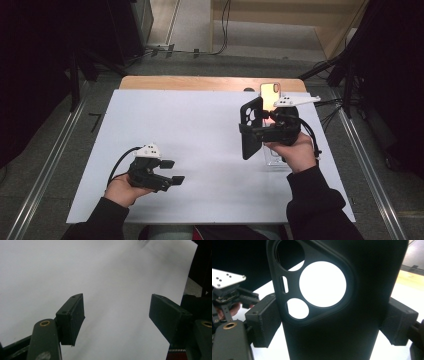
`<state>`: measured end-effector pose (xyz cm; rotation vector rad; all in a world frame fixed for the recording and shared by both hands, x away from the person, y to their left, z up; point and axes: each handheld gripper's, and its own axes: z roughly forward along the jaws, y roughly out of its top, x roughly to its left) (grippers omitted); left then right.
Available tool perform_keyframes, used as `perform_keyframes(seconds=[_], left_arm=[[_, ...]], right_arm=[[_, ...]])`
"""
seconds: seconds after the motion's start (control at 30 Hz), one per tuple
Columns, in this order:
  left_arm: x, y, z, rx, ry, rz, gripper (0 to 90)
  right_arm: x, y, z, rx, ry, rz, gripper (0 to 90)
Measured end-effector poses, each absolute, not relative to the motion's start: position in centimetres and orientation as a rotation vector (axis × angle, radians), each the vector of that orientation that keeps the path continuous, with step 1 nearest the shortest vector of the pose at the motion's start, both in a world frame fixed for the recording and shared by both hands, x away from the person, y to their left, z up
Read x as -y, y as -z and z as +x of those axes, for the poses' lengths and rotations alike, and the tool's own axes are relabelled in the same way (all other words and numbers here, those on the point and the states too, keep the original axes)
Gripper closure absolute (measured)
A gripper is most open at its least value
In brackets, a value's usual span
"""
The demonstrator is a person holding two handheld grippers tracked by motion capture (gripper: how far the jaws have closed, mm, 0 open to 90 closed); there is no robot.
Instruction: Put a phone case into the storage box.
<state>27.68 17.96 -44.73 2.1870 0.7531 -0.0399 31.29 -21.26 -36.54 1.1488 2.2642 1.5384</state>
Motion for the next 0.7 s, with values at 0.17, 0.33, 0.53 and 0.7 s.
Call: perform_keyframes(seconds=[0.17,0.33,0.53,0.7], left_arm=[[-18.8,45.0,27.4,-0.798,0.031,2.175,28.3],[-19.5,45.0,27.1,-0.818,0.021,2.159,28.4],[-20.1,45.2,27.0,-0.851,0.015,2.142,28.4],[-20.3,45.3,27.0,-0.857,0.018,2.140,28.4]], right_arm=[[22.6,36.2,31.8,-2.203,-1.523,1.201,12.7],[24.0,36.1,32.4,-2.115,-1.483,1.269,12.7],[26.1,36.5,33.5,-1.966,-1.440,1.388,12.8],[27.5,37.1,34.8,-1.871,-1.366,1.442,12.8]])
